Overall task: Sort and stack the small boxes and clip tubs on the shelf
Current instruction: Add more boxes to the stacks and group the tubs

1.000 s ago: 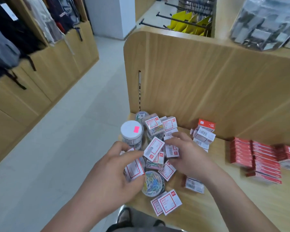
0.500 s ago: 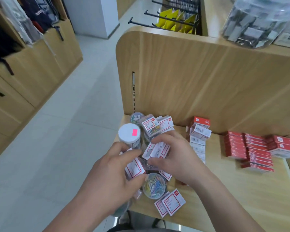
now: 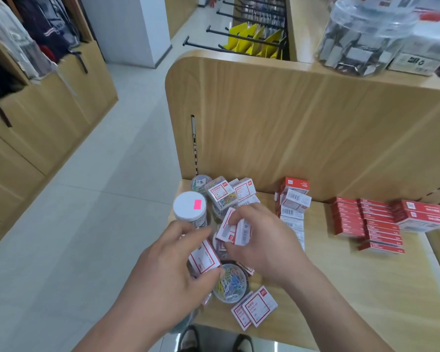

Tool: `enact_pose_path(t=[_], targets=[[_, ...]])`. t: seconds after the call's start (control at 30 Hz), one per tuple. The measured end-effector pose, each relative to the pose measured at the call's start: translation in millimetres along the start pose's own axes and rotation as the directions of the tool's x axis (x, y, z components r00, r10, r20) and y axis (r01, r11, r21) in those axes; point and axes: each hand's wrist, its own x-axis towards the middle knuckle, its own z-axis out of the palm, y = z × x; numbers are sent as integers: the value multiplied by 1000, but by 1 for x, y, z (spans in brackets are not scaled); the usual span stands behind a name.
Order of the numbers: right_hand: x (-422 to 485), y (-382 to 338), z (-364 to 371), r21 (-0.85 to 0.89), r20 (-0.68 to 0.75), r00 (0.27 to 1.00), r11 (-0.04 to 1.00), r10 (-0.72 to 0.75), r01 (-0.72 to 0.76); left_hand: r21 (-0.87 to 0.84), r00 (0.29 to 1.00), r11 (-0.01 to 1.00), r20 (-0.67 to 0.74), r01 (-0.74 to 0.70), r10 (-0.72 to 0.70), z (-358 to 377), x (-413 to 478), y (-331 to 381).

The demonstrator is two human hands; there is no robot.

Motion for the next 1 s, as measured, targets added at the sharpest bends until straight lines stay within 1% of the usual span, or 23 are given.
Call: enact_pose_path(t=[0.07, 0.13, 0.23, 0.33, 0.4, 0.47, 0.57, 0.67, 0.8, 0.9, 1.0], targets=[[-9, 8, -14, 112, -74, 995, 992, 61, -53, 15, 999, 999, -14, -37, 37, -1, 5, 12], [-26, 24, -30, 192, -109, 984, 974, 144, -121, 46, 997, 996, 10, -74, 73, 3, 16, 32], [-60, 58, -48, 260, -119, 949, 932, 292, -254, 87, 977, 980, 130, -180, 168, 28, 38, 72], [-99, 105, -58, 215, -146, 881, 884, 450, -416, 114, 926, 948, 278, -297, 257, 76, 57, 121], [-123, 136, -61, 189, -152, 818, 828, 555, -527, 139, 879, 927, 391, -349, 273, 115, 66, 146], [-140, 162, -60, 169, -133, 772, 782, 621, -600, 156, 834, 909, 482, -386, 271, 149, 72, 163], [-155, 197, -53, 178, -145, 763, 776, 630, -606, 168, 796, 900, 550, -402, 252, 193, 74, 174], [-163, 218, -58, 192, -161, 790, 804, 592, -563, 132, 795, 921, 559, -365, 235, 216, 76, 177], [-172, 238, -63, 164, -118, 819, 824, 562, -542, 80, 803, 956, 566, -282, 189, 218, 83, 171], [-176, 248, -61, 234, -111, 840, 835, 531, -497, 52, 789, 961, 583, -272, 192, 218, 86, 167], [-181, 257, -59, 383, -122, 836, 803, 534, -457, 48, 763, 970, 627, -240, 158, 223, 90, 167]])
